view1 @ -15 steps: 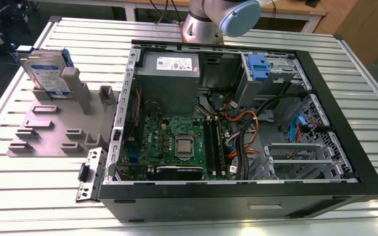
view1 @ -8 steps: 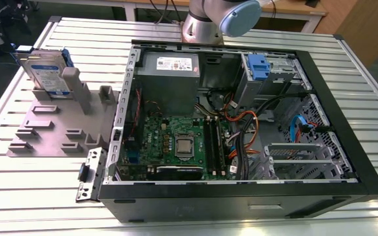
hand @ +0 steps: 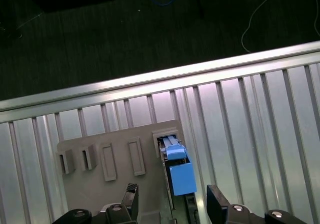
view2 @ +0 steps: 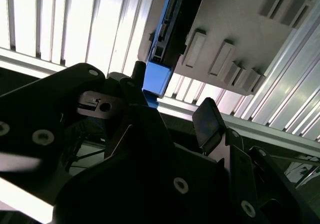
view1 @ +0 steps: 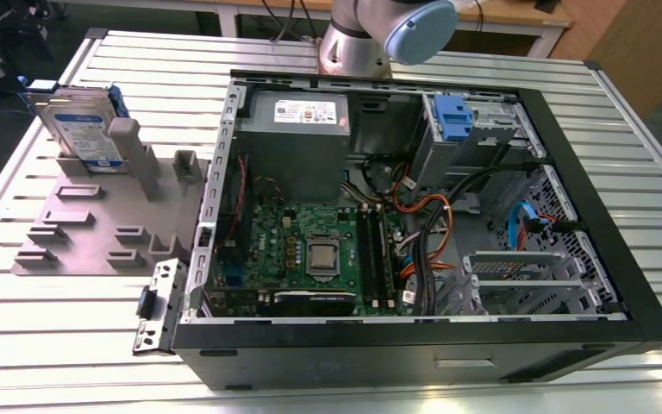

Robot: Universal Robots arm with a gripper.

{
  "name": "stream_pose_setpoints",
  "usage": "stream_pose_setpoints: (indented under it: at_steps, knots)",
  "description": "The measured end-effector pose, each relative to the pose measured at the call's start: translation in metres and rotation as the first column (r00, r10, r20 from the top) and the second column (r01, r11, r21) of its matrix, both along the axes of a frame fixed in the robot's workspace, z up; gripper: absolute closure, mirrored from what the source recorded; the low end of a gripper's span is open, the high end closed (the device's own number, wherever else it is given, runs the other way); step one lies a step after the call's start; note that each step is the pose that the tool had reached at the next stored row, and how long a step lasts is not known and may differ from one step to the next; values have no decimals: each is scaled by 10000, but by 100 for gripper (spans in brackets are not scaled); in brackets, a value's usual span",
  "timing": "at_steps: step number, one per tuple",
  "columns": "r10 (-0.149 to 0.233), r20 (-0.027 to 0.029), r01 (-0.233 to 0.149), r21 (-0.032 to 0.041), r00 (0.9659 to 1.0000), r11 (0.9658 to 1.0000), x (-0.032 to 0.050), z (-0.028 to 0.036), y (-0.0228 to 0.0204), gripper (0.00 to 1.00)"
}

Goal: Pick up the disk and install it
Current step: 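Pick up the disk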

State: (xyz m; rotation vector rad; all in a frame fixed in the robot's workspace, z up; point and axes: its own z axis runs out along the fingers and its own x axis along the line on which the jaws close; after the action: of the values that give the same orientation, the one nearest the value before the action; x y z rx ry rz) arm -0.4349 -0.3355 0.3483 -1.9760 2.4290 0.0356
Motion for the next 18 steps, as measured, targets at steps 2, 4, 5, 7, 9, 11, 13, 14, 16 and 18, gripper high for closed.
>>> stream_pose_setpoints:
  at_steps: [2, 4, 5, 7, 9, 11, 13, 14, 16, 18]
  knots:
    - [0, 0, 0, 0, 10000, 10000, 0, 0, 0, 35]
    - [0, -1, 0, 0, 10000, 10000, 0, -1, 0, 35]
    - [0, 1, 0, 0, 10000, 10000, 0, -6, 0, 35]
    - [1, 1, -1, 2, 10000, 10000, 0, -21, 0, 35]
    - [27, -1, -27, 9, 10000, 10000, -3, -45, 2, 35]
    - [137, 0, -137, 23, 9999, 9999, -9, -74, 3, 35]
    - [313, 1, -313, 37, 9995, 9995, -16, -109, 3, 35]
    - [392, 1, -392, 50, 9992, 9992, -20, -126, 3, 35]
    - [507, 1, -507, 72, 9987, 9987, -31, -158, 3, 35]
    - [605, 3, -606, 83, 9982, 9981, -41, -194, 3, 35]
